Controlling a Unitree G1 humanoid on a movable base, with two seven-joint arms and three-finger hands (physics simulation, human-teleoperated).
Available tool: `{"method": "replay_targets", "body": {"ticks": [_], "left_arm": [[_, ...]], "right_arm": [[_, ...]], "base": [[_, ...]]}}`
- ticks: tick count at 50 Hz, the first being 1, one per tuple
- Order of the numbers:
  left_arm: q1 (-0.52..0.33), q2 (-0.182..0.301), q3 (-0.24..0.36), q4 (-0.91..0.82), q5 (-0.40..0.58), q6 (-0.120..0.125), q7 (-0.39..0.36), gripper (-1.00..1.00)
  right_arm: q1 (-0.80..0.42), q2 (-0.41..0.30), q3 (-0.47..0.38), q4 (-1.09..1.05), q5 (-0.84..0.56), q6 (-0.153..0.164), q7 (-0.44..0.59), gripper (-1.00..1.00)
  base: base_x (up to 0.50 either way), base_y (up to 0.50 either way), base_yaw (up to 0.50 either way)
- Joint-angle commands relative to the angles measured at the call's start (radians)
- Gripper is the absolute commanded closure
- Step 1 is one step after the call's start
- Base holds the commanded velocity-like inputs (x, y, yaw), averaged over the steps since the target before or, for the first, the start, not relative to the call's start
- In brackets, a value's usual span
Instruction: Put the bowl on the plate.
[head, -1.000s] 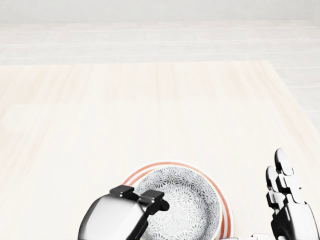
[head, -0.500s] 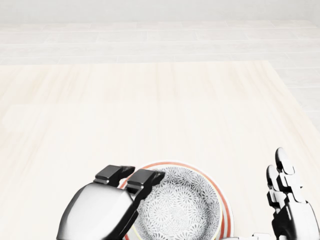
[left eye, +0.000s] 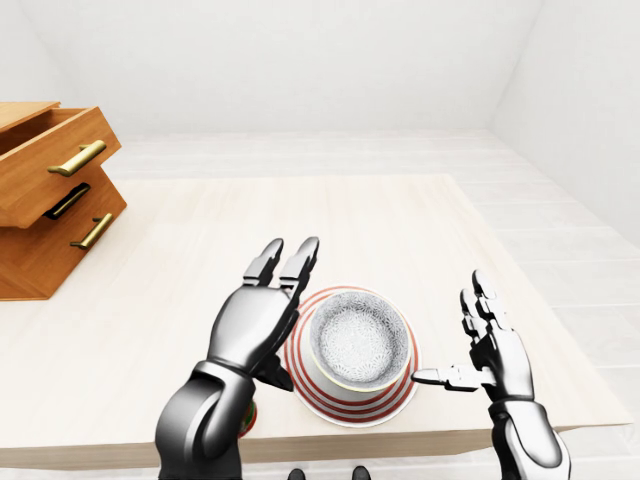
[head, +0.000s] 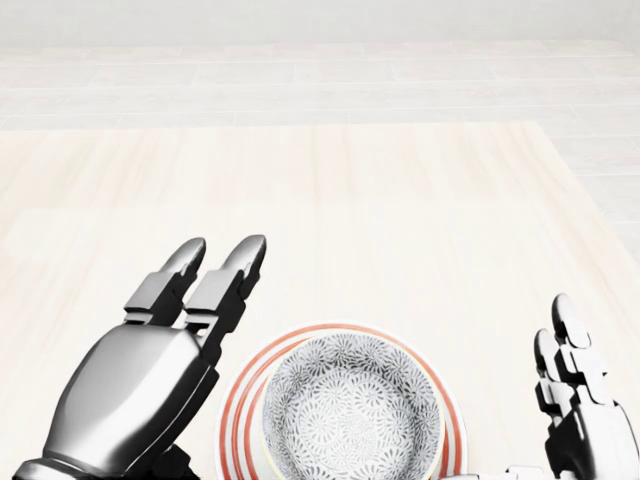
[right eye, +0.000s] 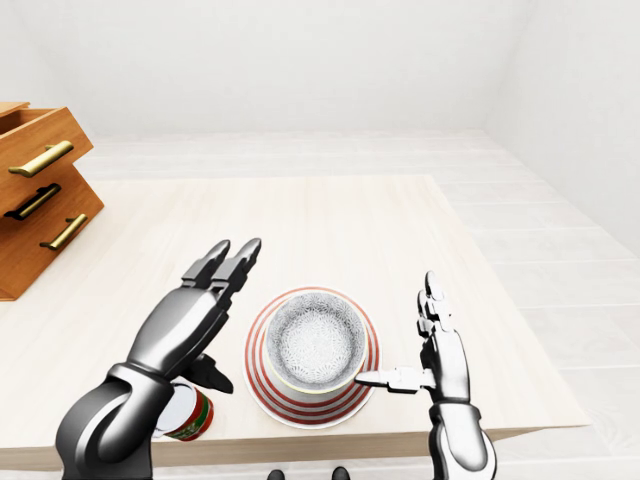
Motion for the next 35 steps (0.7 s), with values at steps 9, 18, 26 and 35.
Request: {"method": "replay_targets", "body": {"ticks": [9,18,26,35], "left_arm": [[-0.078,0.008,0.172,-0.018,-0.131,0.000,0.000,-1.00],[-0.129,0.029,0.247,-0.047,-0.166,0.000,0.000,-1.00],[-0.158,0.053,0.331,-0.061,-0.234,0.000,0.000,-1.00],[-0.123,0.071,0.373,-0.062,-0.290,0.000,0.000,-1.00]], "right_arm": [[0.013,0.005,-0.005,-0.021,-0.004,0.004,0.008,-1.00],[0.010,0.007,-0.004,-0.029,-0.009,0.014,0.009,-1.00],[0.022,0.009,-0.012,-0.057,-0.006,0.028,0.017,-1.00],[0.029,0.015,-0.026,-0.093,-0.008,0.035,0.028,-1.00]], "base": [[0.00,0.00,0.00],[0.00,0.00,0.00],[0.00,0.00,0.00],[0.00,0.00,0.00]]}}
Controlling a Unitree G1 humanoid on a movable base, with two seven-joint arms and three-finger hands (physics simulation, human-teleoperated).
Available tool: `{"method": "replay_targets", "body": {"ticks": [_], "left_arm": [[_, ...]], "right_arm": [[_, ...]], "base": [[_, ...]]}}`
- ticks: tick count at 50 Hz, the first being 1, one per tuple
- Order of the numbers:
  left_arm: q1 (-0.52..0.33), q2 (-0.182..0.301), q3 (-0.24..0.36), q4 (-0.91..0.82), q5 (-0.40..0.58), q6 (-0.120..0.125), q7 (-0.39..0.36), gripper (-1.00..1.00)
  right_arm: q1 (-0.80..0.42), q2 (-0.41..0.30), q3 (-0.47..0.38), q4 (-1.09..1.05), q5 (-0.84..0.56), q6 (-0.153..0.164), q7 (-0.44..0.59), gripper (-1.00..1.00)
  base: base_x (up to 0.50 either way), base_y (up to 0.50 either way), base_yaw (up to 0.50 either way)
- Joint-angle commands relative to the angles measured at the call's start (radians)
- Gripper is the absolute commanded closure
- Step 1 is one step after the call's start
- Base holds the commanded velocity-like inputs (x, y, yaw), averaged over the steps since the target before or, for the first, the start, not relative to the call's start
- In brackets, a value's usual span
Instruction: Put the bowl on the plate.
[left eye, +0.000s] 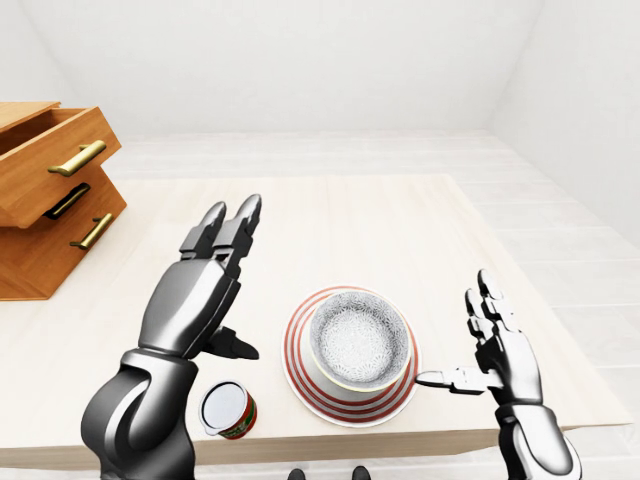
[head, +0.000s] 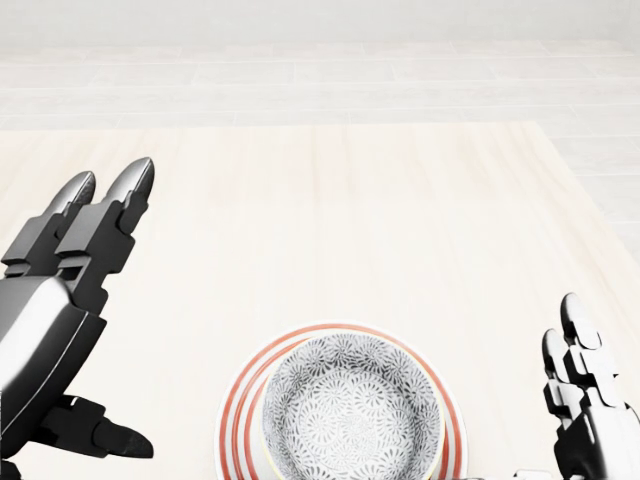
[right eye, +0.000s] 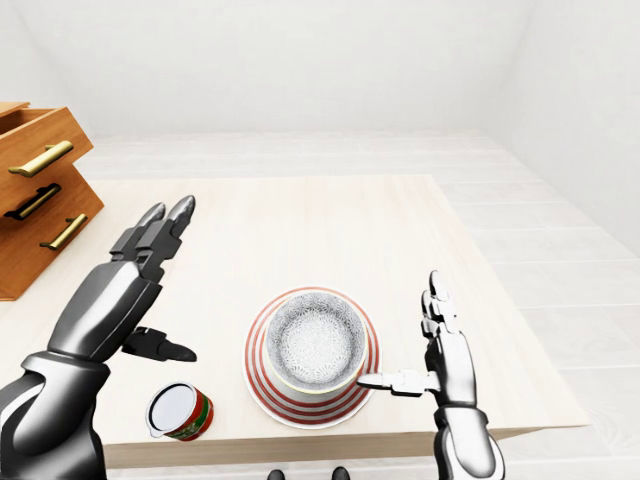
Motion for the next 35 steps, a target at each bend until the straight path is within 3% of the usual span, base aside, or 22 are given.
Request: {"method": "replay_targets", "body": {"ticks": [1,12,35], "left_arm": [[0.008,0.028,0.073,-0.008,-0.069,0.000,0.000,-1.00],[0.007,0.060,0.139,-0.020,-0.102,0.000,0.000,-1.00],[0.036,0.072,0.215,-0.025,-0.142,0.000,0.000,-1.00]], "right_arm": [[0.009,0.006,-0.016,-0.039,-0.001,0.007,0.013,-1.00],[0.020,0.018,-0.055,-0.086,0.001,0.007,0.040,-1.00],[0.034,0.058,-0.126,-0.148,-0.006,0.007,0.100,-1.00]], "base": [[0.00,0.00,0.00],[0.00,0.00,0.00],[0.00,0.00,0.00]]}}
